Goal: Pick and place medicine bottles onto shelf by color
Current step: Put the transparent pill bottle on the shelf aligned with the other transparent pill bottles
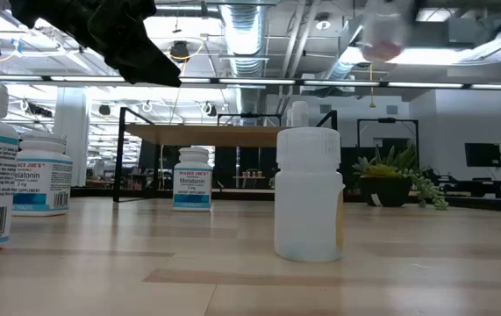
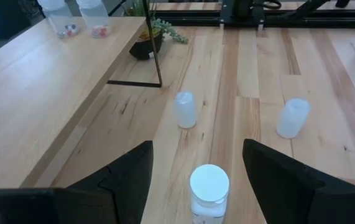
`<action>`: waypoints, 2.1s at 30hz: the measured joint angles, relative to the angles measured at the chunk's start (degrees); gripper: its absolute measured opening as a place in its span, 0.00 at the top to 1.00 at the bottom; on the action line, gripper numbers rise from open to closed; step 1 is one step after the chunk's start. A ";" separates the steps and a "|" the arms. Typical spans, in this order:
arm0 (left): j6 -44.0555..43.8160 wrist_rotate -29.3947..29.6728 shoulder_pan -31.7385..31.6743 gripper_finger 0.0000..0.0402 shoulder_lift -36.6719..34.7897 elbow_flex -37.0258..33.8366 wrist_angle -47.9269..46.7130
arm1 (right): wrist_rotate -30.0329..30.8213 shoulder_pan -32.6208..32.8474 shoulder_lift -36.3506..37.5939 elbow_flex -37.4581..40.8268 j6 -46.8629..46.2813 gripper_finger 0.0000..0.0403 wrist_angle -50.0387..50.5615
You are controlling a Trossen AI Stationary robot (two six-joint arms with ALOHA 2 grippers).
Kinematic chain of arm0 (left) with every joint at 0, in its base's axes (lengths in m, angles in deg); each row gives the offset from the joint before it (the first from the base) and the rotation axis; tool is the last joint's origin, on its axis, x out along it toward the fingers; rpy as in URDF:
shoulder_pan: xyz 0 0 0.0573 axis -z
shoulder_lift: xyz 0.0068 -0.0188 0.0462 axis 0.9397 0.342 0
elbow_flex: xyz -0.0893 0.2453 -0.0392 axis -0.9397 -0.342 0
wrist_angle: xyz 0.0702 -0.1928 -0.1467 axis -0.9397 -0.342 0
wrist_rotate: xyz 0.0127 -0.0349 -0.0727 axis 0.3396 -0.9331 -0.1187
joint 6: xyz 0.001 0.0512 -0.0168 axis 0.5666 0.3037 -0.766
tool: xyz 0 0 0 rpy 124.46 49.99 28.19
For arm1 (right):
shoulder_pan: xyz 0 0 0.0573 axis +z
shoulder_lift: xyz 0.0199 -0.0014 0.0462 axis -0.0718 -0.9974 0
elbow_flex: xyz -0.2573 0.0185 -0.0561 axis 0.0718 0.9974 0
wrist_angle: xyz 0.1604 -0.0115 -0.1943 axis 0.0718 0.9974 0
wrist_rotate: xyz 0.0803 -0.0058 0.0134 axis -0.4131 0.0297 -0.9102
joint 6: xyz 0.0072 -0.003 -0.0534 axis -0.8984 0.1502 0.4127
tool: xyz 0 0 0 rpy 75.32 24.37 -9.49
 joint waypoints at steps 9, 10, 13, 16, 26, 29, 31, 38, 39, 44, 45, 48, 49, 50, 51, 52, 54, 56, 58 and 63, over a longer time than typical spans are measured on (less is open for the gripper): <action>0.00 -0.02 -0.01 0.41 -0.01 -0.02 -0.02 | 5.12 -17.24 6.27 -0.49 16.17 0.68 0.69; 0.00 -0.02 -0.01 0.41 -0.01 -0.02 0.09 | 5.11 -19.33 6.27 -0.49 18.00 0.68 0.51; -0.02 -0.02 0.01 0.41 -0.01 -0.02 0.01 | 4.16 -25.60 6.27 -0.42 23.30 0.67 0.46; -0.04 -0.02 -0.01 0.41 -0.01 -0.02 0.00 | 2.76 -31.65 5.82 -0.45 27.71 0.66 0.81; 0.22 -0.03 0.01 0.41 -0.01 -0.02 0.02 | 1.07 -42.39 4.11 -0.46 35.93 0.66 -0.35; -0.09 -0.06 0.00 0.41 -0.01 -0.02 -0.03 | 0.95 -43.72 3.64 -0.33 37.03 0.66 -0.66; -0.09 -0.08 0.00 0.41 0.00 -0.02 -0.05 | 0.73 -44.33 3.21 -0.58 37.45 0.66 -1.51; -0.17 -0.09 -0.01 0.41 -0.01 -0.02 -1.24 | -0.11 -45.00 1.93 -0.47 39.20 0.65 -4.44; -0.29 -0.10 0.00 0.41 -0.01 -0.02 -1.41 | -0.12 -45.17 1.90 -0.44 39.25 0.65 -4.62; -0.70 -0.11 0.01 0.41 -0.01 -0.02 -2.52 | 0.32 -46.19 1.76 -0.45 39.35 0.66 -5.56; -0.70 -0.11 0.01 0.41 -0.01 -0.02 -2.55 | 0.78 -46.39 1.76 -0.45 39.37 0.66 -5.53; -0.70 -0.11 0.01 0.41 -0.01 -0.02 -2.55 | 1.14 -46.97 1.76 -0.45 39.35 0.65 -5.54; -0.70 -0.11 0.00 0.41 -0.01 -0.02 -2.55 | 1.16 -47.11 1.76 -0.45 39.38 0.65 -5.67; -0.70 -0.10 0.00 0.41 0.00 -0.02 -2.55 | 1.16 -47.32 1.76 -0.45 39.37 0.64 -5.77; -0.70 -0.11 0.01 0.41 -0.01 -0.02 -2.55 | 1.16 -47.38 1.76 -0.45 39.38 0.64 -5.89; -0.70 -0.11 -0.01 0.41 -0.01 -0.02 -2.54 | 1.18 -47.40 1.76 -0.45 39.38 0.64 -6.09; -0.70 -0.11 -0.01 0.41 0.00 -0.02 -2.55 | 1.19 -47.40 1.76 -0.45 39.57 0.64 -6.02; -0.69 -0.10 0.00 0.41 0.00 -0.02 -2.52 | 1.16 -47.34 1.76 -0.45 39.59 0.65 -5.70; -0.70 -0.08 0.00 0.41 0.00 -0.02 -2.52 | 1.11 -47.29 1.76 -0.45 39.64 0.65 -5.24; -0.70 -0.09 0.01 0.41 -0.01 -0.02 -2.55 | 1.11 -47.37 1.76 -0.45 39.79 0.58 -5.56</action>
